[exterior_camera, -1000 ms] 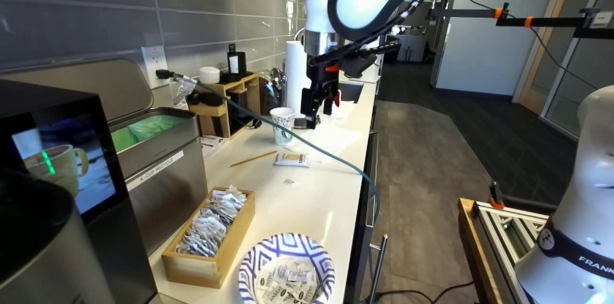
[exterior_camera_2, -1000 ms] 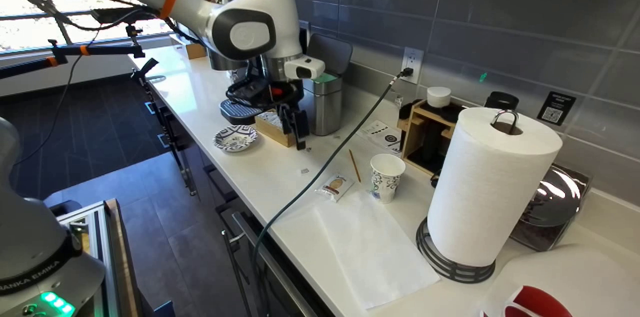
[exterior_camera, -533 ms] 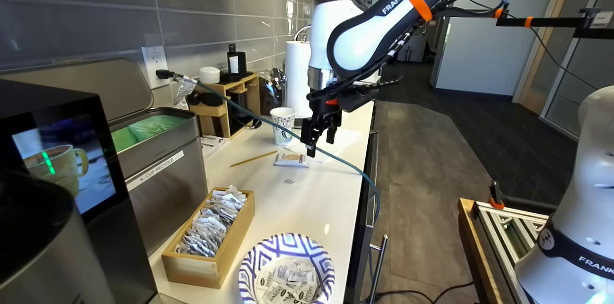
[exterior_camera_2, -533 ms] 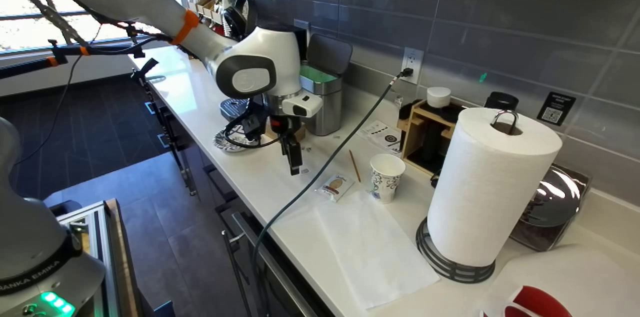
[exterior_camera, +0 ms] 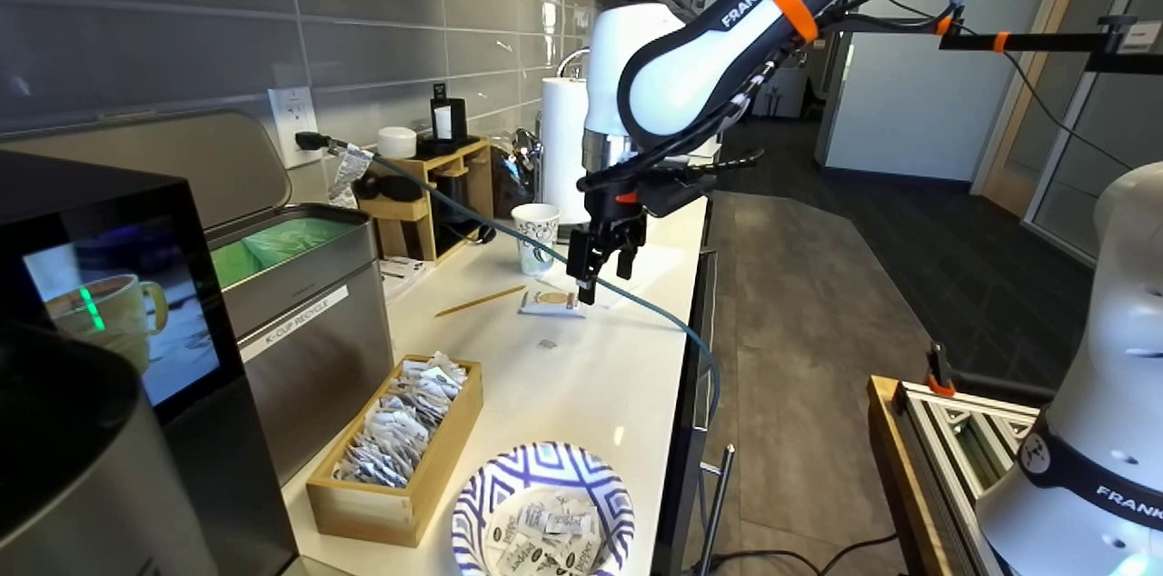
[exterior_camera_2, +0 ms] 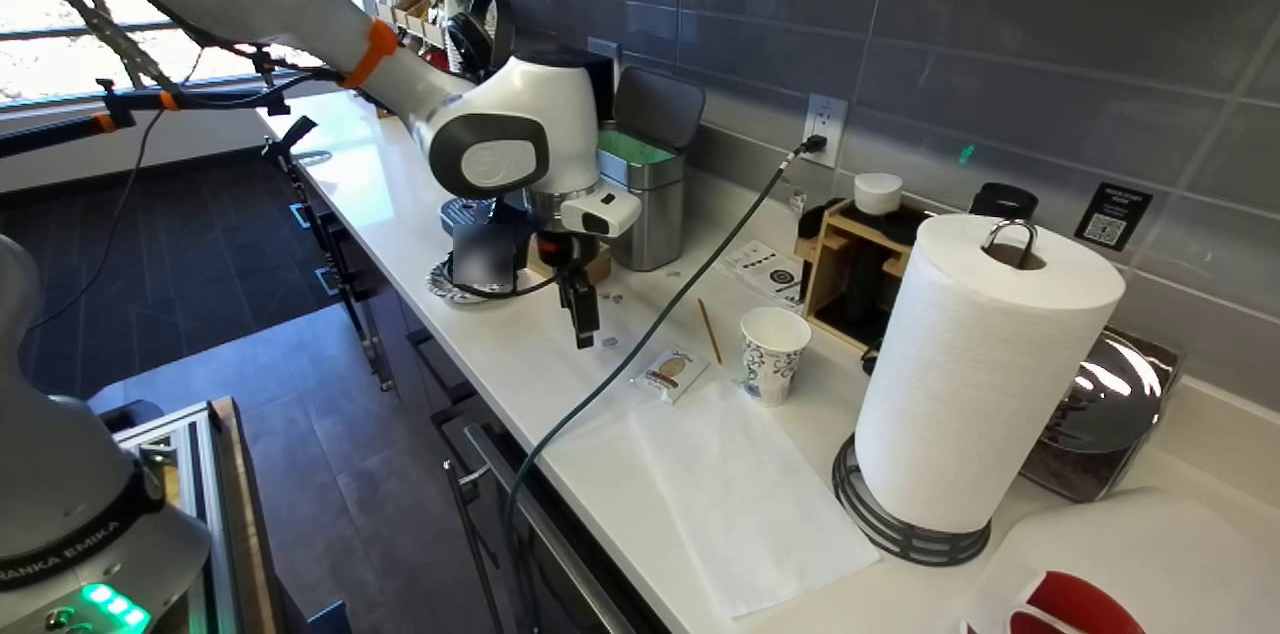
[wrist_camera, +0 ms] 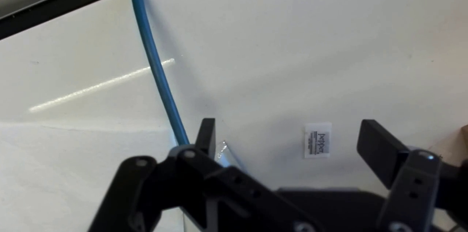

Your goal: Move the white sachets to blue and white bowl

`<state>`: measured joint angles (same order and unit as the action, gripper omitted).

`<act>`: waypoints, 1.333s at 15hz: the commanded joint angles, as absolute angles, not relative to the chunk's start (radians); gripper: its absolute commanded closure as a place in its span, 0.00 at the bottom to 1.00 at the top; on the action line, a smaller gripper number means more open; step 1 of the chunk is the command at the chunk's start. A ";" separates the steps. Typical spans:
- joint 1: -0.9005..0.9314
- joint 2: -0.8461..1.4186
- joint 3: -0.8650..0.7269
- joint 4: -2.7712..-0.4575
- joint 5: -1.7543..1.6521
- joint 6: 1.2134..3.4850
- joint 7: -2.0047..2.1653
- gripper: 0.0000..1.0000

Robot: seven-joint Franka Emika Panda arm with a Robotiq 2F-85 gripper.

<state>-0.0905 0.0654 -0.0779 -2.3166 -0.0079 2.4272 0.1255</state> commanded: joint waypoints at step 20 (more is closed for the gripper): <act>0.109 0.327 -0.197 -2.290 -0.250 2.836 0.263 0.00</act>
<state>0.0623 0.3010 -0.1594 -2.3213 -0.2093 2.8713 0.2111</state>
